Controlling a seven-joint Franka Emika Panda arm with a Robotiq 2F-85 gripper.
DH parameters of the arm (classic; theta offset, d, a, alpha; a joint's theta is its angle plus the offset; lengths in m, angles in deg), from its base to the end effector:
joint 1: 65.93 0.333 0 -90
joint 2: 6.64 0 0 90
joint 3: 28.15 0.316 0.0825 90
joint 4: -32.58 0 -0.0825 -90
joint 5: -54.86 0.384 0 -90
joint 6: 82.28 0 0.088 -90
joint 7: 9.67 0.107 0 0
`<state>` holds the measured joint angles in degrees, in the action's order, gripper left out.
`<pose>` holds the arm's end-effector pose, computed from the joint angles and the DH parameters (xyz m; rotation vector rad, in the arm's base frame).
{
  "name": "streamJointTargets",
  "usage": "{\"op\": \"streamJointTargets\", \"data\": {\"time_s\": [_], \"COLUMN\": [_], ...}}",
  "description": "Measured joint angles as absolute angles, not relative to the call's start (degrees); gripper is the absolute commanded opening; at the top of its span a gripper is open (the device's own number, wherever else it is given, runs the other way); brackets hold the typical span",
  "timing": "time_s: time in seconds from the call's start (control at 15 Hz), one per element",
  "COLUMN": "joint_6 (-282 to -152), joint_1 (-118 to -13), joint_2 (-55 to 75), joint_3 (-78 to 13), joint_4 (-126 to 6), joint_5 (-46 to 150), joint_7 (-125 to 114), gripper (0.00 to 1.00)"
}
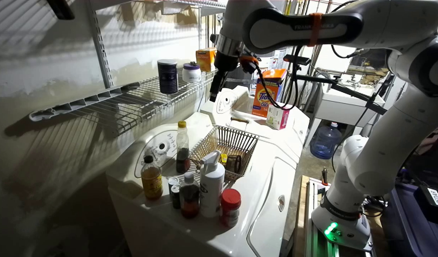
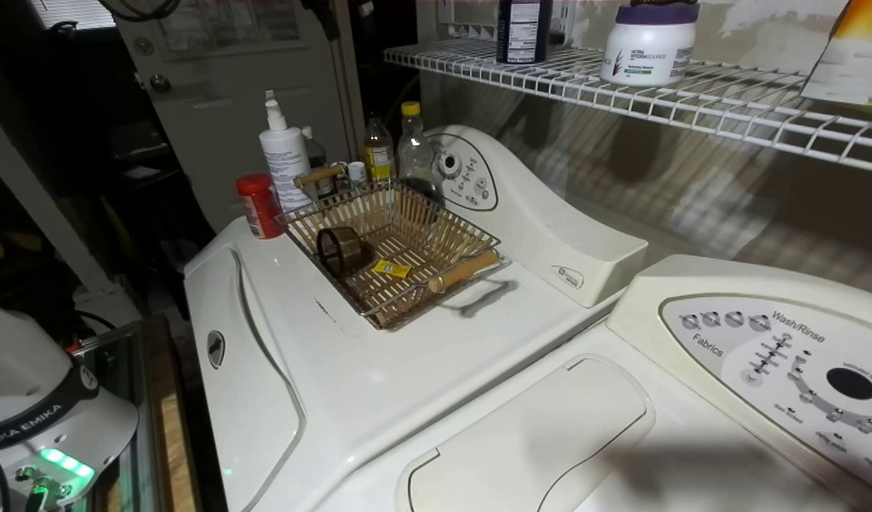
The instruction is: Flip the blue can twice
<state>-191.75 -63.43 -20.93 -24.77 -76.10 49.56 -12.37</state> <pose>0.5018 0.0485 0.6322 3.0062 0.2549 0.4027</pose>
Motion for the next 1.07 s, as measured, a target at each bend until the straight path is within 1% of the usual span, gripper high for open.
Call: {"op": "streamJointTargets", "data": {"time_s": [0.6,1.07], "joint_6": [-191.98,-204.97], "joint_1": [-63.43,-64.06], "joint_2": [-19.62,-19.11], "joint_3": [-24.68,-25.88], "joint_4": [-74.58,-74.52], "joint_5": [49.56,47.92], "joint_7": [-12.37,-14.33], "gripper": [1.0,1.0]}}
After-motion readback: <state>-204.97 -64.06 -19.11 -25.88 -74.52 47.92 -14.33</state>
